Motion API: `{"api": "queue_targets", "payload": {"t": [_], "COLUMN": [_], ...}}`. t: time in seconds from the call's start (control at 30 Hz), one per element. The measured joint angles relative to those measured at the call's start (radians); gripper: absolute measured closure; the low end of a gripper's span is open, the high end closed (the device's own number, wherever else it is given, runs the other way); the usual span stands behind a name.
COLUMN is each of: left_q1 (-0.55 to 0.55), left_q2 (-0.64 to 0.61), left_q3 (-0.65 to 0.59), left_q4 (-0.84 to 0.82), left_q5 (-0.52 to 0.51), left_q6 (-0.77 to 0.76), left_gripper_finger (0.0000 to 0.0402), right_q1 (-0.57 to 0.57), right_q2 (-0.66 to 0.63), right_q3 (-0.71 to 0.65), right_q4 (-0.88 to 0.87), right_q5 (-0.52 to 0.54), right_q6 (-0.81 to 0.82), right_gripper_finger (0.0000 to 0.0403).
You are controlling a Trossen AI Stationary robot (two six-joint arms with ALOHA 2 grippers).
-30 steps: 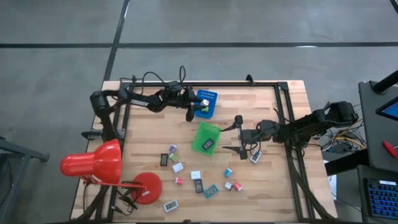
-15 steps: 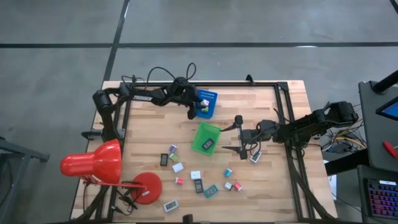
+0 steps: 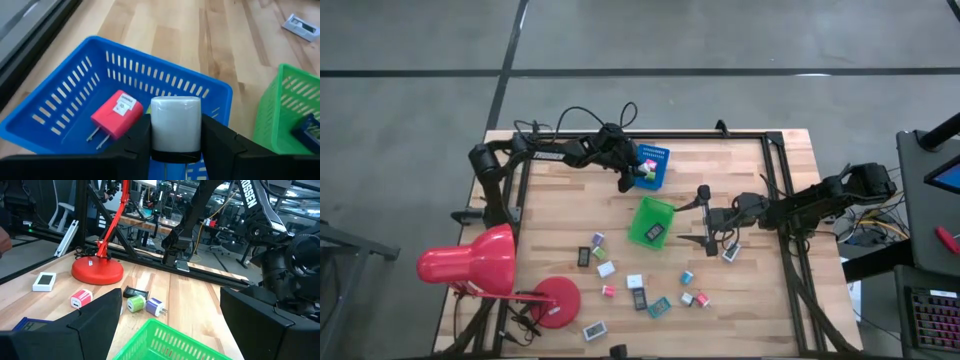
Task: Pick & Place Office items
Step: Put the top small white charger adapter into the blue bin
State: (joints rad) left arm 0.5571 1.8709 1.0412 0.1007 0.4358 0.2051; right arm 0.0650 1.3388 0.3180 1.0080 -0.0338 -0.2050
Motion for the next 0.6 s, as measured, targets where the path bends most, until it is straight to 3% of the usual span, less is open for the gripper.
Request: {"api": "queue_targets", "payload": {"t": [0.6], "left_q1": [0.000], "left_q2": [0.025], "left_q3": [0.001], "left_q4": [-0.049], "left_q5": [0.023], "left_q6": [-0.001], "left_gripper_finger": [0.0272], "right_q1": [0.000], "right_q2": [-0.002], "right_q3": [0.000], "right_q4": [0.015], "right_q5": [0.000], "right_q6": [0.000], "right_gripper_finger": [0.0077]}}
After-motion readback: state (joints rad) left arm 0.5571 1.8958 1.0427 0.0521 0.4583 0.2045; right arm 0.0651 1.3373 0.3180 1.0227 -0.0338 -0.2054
